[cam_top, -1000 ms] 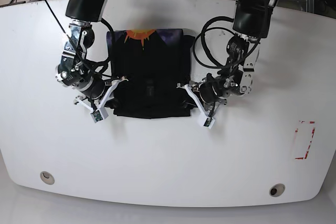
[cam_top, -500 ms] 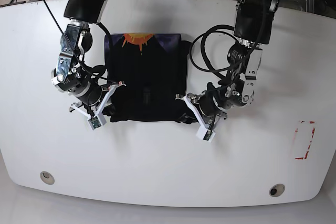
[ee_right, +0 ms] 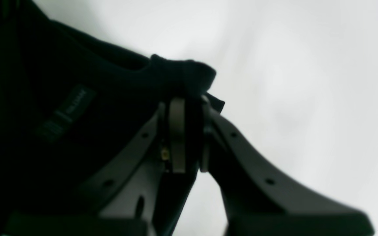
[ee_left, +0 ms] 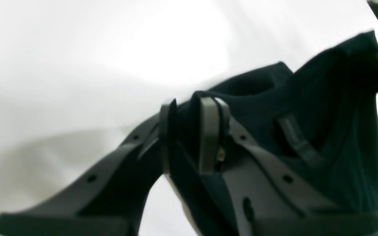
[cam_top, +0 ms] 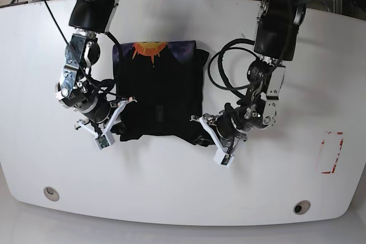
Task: Layout the t-shirt on the table in an organized manner, then fold the t-shirt properly
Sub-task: 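Grasp the bundle's hem edge with both grippers, then fold the hem edge over toward the printed collar with both grippers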
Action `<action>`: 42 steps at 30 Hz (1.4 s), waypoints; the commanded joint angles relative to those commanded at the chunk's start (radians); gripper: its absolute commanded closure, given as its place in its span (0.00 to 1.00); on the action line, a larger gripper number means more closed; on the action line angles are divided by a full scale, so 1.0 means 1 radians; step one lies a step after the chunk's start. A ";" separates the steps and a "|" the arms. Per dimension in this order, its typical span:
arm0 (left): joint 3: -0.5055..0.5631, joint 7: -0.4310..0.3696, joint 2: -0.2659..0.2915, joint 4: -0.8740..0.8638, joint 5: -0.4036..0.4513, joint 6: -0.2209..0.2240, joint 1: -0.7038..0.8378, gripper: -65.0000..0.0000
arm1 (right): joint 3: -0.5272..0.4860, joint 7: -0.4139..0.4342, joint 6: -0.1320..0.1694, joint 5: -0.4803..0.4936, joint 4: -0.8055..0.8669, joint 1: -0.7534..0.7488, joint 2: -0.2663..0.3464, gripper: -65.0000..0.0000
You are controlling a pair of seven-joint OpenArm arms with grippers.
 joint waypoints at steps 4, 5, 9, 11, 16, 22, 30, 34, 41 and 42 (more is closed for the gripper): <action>0.000 0.000 0.000 -0.026 0.002 -0.028 -0.011 0.85 | 0.000 0.029 0.000 0.000 -0.034 0.018 0.000 0.91; 0.000 -0.002 0.000 -0.034 0.003 -0.031 -0.012 0.85 | 0.000 0.038 0.000 0.000 -0.046 0.018 0.000 0.91; 0.000 -0.003 0.000 -0.054 0.003 -0.035 -0.031 0.85 | 0.000 0.066 0.000 -0.003 -0.086 0.034 0.000 0.91; 0.000 -0.003 0.000 -0.068 0.003 -0.035 -0.035 0.85 | 0.000 0.080 0.000 -0.005 -0.101 0.035 0.000 0.89; 0.000 -0.031 0.000 -0.100 0.005 -0.035 -0.043 0.82 | 0.002 0.089 0.000 -0.006 -0.104 0.035 0.000 0.63; 0.000 -0.035 -0.005 -0.083 0.003 -0.032 -0.058 0.48 | 0.006 0.083 0.000 -0.006 0.026 -0.006 0.006 0.18; -0.002 -0.006 -0.006 0.011 0.000 -0.035 -0.055 0.41 | 0.006 0.011 0.000 -0.006 0.258 -0.120 0.008 0.00; -0.002 0.061 0.000 0.106 0.000 -0.037 -0.012 0.41 | 0.006 -0.043 0.000 -0.005 0.353 -0.192 0.005 0.00; 0.061 0.080 0.025 0.301 0.003 -0.031 0.141 0.41 | 0.006 -0.046 0.000 0.000 0.410 -0.305 0.000 0.18; 0.072 0.078 0.025 0.321 0.003 -0.028 0.163 0.41 | 0.006 -0.046 0.000 0.000 0.410 -0.318 0.000 0.23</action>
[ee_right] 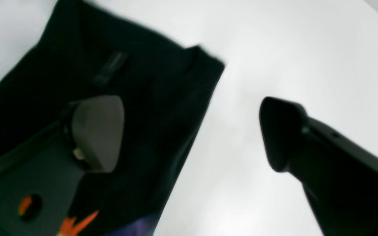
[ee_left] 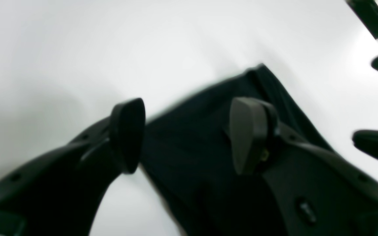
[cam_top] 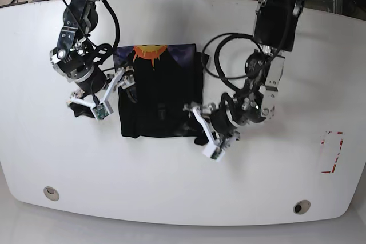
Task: Layout the t-shirt on the table in an organized manner, then fold the t-shirt properly
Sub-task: 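Fold the hem edge over toward the printed collar with both grippers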
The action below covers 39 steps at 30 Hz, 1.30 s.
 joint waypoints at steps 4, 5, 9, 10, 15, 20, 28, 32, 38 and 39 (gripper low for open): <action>0.044 -0.020 0.005 0.046 0.012 0.077 0.071 0.42 | 0.005 0.002 0.000 0.000 0.015 -0.046 0.005 0.39; 0.057 -0.031 0.005 0.048 0.020 0.087 0.078 0.43 | 0.009 0.002 0.000 0.000 0.021 -0.051 0.005 0.41; 0.173 -0.124 0.009 0.066 0.094 0.144 0.127 0.63 | 0.086 0.000 0.000 0.000 0.072 -0.083 0.000 0.60; 0.195 -0.147 0.021 0.066 0.110 0.166 0.135 0.69 | 0.109 0.000 0.000 0.000 0.080 -0.087 0.000 0.69; 0.209 -0.207 0.080 0.058 0.187 0.247 0.146 0.82 | 0.187 -0.002 0.000 0.000 0.083 -0.086 0.002 0.90; 0.210 -0.238 0.140 0.026 0.278 0.299 0.146 0.82 | 0.253 -0.005 0.000 0.000 0.092 -0.086 0.008 0.89; 0.374 -0.367 0.143 -0.153 0.339 0.400 0.092 0.82 | 0.322 -0.005 0.000 0.000 0.097 -0.092 0.035 0.87; 0.437 -0.414 0.143 -0.255 0.270 0.408 0.054 0.82 | 0.334 -0.005 0.000 0.000 0.097 -0.092 0.035 0.87; 0.499 -0.466 0.143 -0.339 0.180 0.408 0.040 0.82 | 0.339 -0.005 0.000 0.000 0.097 -0.092 0.031 0.87; 0.502 -0.466 0.143 -0.364 0.167 0.408 0.040 0.82 | 0.344 -0.005 0.000 0.000 0.097 -0.091 0.031 0.87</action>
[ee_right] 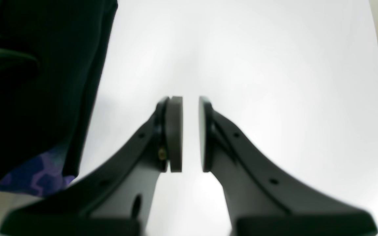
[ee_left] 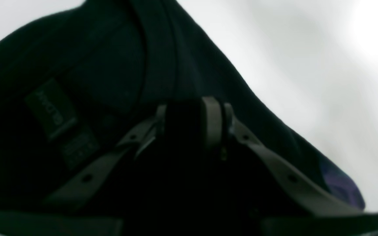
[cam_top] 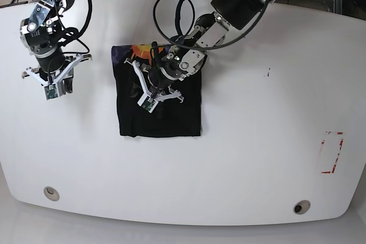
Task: Layout the t-shirt on the table in an organized manner, then fold the t-shirt properly
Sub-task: 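Fold the hem edge over toward the printed collar with both grippers, then drag the folded shirt with the left gripper to the table edge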
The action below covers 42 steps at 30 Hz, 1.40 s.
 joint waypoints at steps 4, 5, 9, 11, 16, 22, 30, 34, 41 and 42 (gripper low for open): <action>-0.012 0.000 0.000 -0.031 -0.005 -0.003 0.000 0.82 | 0.002 0.000 0.000 0.000 0.000 0.000 -0.002 0.87; -0.012 0.002 0.000 -0.037 -0.005 -0.008 0.000 0.82 | 0.002 0.000 0.000 0.000 0.000 0.000 -0.002 0.87; -0.011 0.005 -0.061 -0.038 -0.009 -0.063 0.008 0.82 | 0.002 0.000 0.000 0.000 0.000 0.000 -0.002 0.87; -0.012 0.006 -0.090 -0.037 -0.014 -0.097 0.008 0.82 | 0.002 0.000 0.000 0.000 0.000 0.000 -0.002 0.87; -0.012 0.041 -0.204 -0.028 -0.087 -0.149 0.009 0.82 | 0.002 0.000 0.000 0.000 0.000 0.002 -0.002 0.87; -0.011 0.055 -0.416 0.069 -0.219 -0.227 0.009 0.82 | 0.002 0.000 0.000 0.000 0.000 0.000 -0.002 0.87; -0.012 0.055 -0.658 0.103 -0.310 -0.327 0.028 0.82 | -0.002 0.000 0.000 0.000 0.000 0.000 -0.002 0.87; -0.012 0.054 -0.758 0.100 -0.322 -0.404 0.035 0.82 | -0.005 0.000 0.000 0.000 0.000 0.000 -0.002 0.87; -0.092 0.049 -0.882 0.097 -0.327 -0.493 0.109 0.82 | -0.006 0.000 0.000 0.000 0.000 0.005 -0.002 0.87; -0.118 0.049 -0.897 0.097 -0.325 -0.508 0.123 0.82 | -0.006 0.000 0.000 0.000 0.000 0.006 -0.002 0.87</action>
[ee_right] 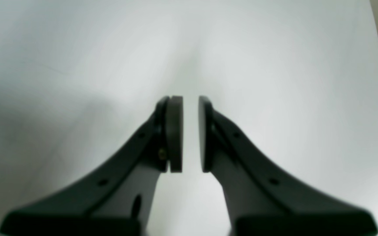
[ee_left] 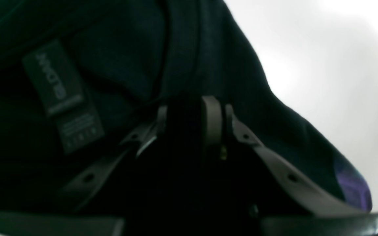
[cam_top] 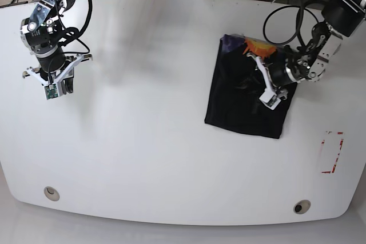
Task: Layout the t-shirt on the table in an organized manner, then fold the t-shirt properly
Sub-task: 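Drag the folded shirt with the left gripper to the table edge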
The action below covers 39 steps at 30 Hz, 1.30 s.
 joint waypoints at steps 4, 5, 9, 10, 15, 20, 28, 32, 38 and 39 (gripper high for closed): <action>-0.098 0.000 -0.060 0.000 0.002 -0.078 0.060 0.82 | 0.000 0.000 0.000 0.000 0.000 0.002 0.000 0.87; -0.114 0.000 -0.072 -0.002 0.002 -0.087 0.068 0.82 | 0.000 0.000 0.000 0.000 0.000 0.002 0.000 0.87; -0.201 0.000 -0.138 -0.018 0.003 -0.132 0.115 0.82 | 0.000 0.000 0.000 0.000 0.000 0.000 -0.002 0.87; -0.218 0.000 -0.149 -0.025 0.003 -0.141 0.121 0.82 | 0.000 0.000 0.000 0.000 0.000 -0.002 -0.002 0.87; -0.310 0.000 -0.183 -0.087 0.057 -0.209 0.140 0.82 | 0.000 0.000 0.000 0.000 0.000 -0.003 -0.002 0.87; -0.446 -0.002 -0.183 -0.158 0.169 -0.209 0.164 0.82 | 0.000 0.000 0.000 0.000 0.002 -0.006 -0.002 0.87; -0.624 0.000 -0.181 -0.176 0.298 -0.209 0.213 0.82 | 0.003 0.000 0.000 0.000 0.003 -0.006 -0.002 0.88; -0.677 0.000 -0.181 -0.173 0.301 -0.209 0.236 0.82 | 0.005 0.000 0.000 0.000 0.008 -0.006 -0.002 0.88; -0.738 0.006 -0.176 -0.146 0.293 -0.209 0.239 0.82 | 0.000 0.000 0.000 0.000 0.008 -0.003 -0.002 0.88; -0.752 0.008 -0.175 -0.135 0.293 -0.209 0.239 0.82 | 0.000 0.000 0.000 0.000 0.008 -0.002 -0.002 0.88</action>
